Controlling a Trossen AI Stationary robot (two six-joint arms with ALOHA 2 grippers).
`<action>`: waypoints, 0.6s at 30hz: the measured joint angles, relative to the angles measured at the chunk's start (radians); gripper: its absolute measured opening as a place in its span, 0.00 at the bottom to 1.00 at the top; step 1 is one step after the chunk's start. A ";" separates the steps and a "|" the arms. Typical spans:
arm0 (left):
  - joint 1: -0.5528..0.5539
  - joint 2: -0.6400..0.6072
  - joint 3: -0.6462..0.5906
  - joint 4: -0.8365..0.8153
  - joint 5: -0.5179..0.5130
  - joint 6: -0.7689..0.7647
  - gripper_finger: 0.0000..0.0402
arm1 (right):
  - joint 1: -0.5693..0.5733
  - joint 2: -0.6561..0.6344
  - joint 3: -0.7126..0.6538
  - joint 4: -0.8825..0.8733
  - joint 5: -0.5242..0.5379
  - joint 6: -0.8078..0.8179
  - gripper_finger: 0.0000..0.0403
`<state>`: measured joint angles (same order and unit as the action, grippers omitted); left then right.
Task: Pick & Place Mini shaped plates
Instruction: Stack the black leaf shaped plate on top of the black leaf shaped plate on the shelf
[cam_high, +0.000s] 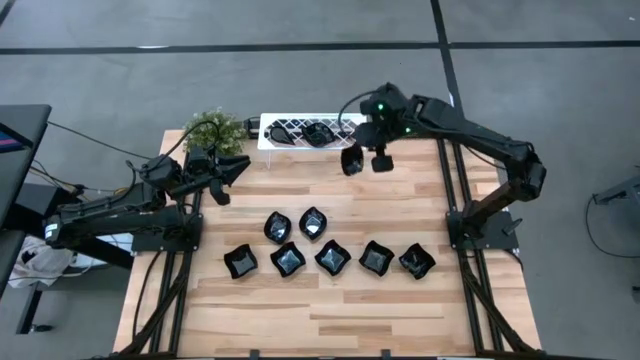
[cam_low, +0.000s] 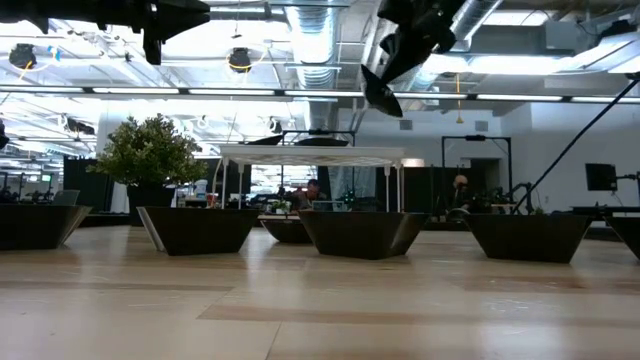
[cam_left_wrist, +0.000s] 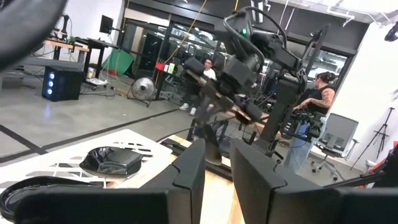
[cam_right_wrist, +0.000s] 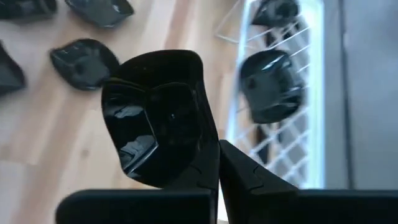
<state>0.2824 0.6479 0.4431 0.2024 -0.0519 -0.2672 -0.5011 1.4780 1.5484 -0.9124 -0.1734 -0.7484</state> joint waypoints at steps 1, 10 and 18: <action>0.000 0.000 0.000 0.000 0.000 0.000 0.19 | -0.008 0.000 0.004 0.014 0.000 -0.025 0.00; 0.000 0.000 0.000 0.000 0.000 0.000 0.19 | -0.063 0.020 0.010 0.122 -0.005 -0.148 0.00; 0.000 0.000 0.000 0.001 0.000 0.000 0.19 | -0.078 0.168 0.203 0.037 -0.028 -0.187 0.00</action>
<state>0.2821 0.6479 0.4431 0.2032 -0.0517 -0.2672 -0.5789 1.6460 1.7513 -0.8758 -0.2015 -0.9351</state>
